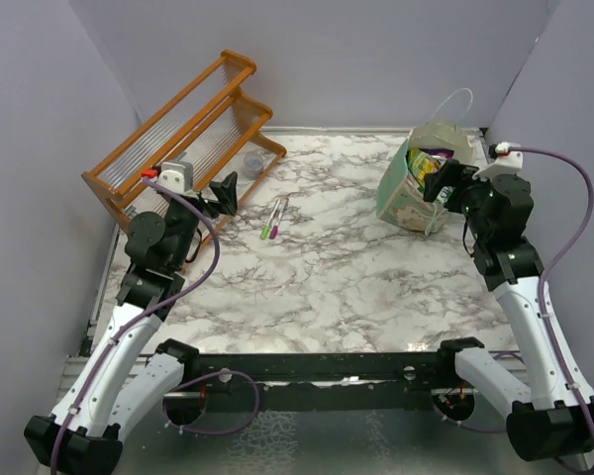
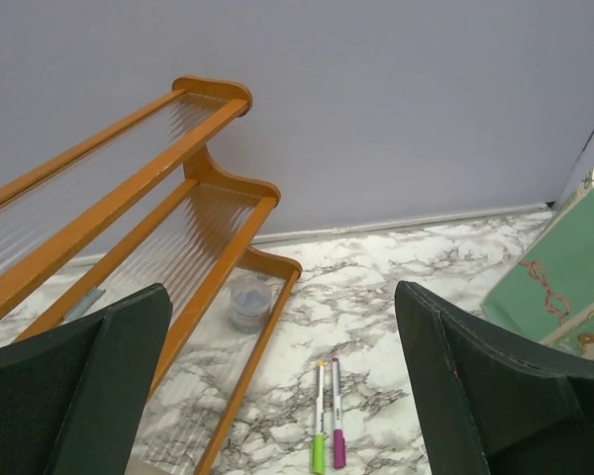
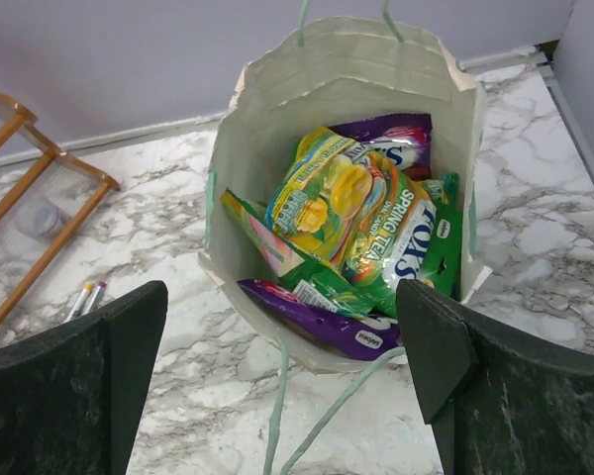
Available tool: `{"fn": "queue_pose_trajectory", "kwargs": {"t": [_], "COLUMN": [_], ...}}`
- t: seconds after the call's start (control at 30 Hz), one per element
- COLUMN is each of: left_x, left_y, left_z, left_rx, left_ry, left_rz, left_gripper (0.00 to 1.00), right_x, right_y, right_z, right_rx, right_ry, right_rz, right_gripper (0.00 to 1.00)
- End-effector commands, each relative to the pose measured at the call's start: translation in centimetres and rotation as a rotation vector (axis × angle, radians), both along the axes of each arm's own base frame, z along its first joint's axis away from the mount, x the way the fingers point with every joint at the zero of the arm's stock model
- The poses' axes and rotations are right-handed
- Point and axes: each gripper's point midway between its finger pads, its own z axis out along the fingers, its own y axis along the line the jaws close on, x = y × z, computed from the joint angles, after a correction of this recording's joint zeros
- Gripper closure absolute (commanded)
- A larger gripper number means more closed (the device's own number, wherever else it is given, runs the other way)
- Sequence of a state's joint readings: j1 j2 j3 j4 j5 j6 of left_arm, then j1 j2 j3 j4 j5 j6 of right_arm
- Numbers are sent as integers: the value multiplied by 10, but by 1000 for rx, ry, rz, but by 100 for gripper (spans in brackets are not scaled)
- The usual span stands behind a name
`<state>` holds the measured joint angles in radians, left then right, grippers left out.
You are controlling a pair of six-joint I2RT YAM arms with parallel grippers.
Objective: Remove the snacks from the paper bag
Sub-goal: Move the paper bag to the center of the board.
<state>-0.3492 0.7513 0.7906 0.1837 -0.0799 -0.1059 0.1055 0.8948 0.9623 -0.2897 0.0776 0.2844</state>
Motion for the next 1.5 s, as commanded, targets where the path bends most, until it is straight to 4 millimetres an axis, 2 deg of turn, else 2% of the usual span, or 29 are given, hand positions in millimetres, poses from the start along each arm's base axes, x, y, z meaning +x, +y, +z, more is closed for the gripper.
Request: {"fn": "queue_pose_trajectory", "kwargs": {"t": [0.0, 0.27, 0.57, 0.8, 0.97, 1.03, 1.2, 1.37, 1.47], "left_x": [-3, 1, 7, 10, 10, 10, 12, 14, 14], "left_y": [1, -3, -6, -9, -10, -10, -12, -12, -12], "left_z": [15, 14, 8, 4, 3, 3, 0, -2, -3], "left_rx": [-58, -80, -92, -95, -97, -101, -108, -102, -101], "left_ry": [-57, -51, -33, -19, -12, -10, 2, 14, 17], "left_rz": [4, -2, -5, -12, -13, -13, -19, -13, -11], "left_gripper": [1, 2, 2, 2, 2, 2, 2, 2, 2], "right_x": [-2, -15, -16, -8, -16, -22, -29, -26, -24], "right_y": [-15, -5, -10, -23, -20, -16, 18, 25, 24], "right_z": [11, 34, 34, 15, -10, -16, -25, -42, -47], "right_rx": [0, 26, 65, 152, 220, 227, 243, 290, 281], "right_ry": [-42, -120, -108, 4, 150, 174, 160, 211, 222], "right_rz": [-76, -8, -54, -177, -213, -190, 19, 29, 26], "right_gripper": [1, 1, 1, 1, 1, 1, 1, 1, 7]}}
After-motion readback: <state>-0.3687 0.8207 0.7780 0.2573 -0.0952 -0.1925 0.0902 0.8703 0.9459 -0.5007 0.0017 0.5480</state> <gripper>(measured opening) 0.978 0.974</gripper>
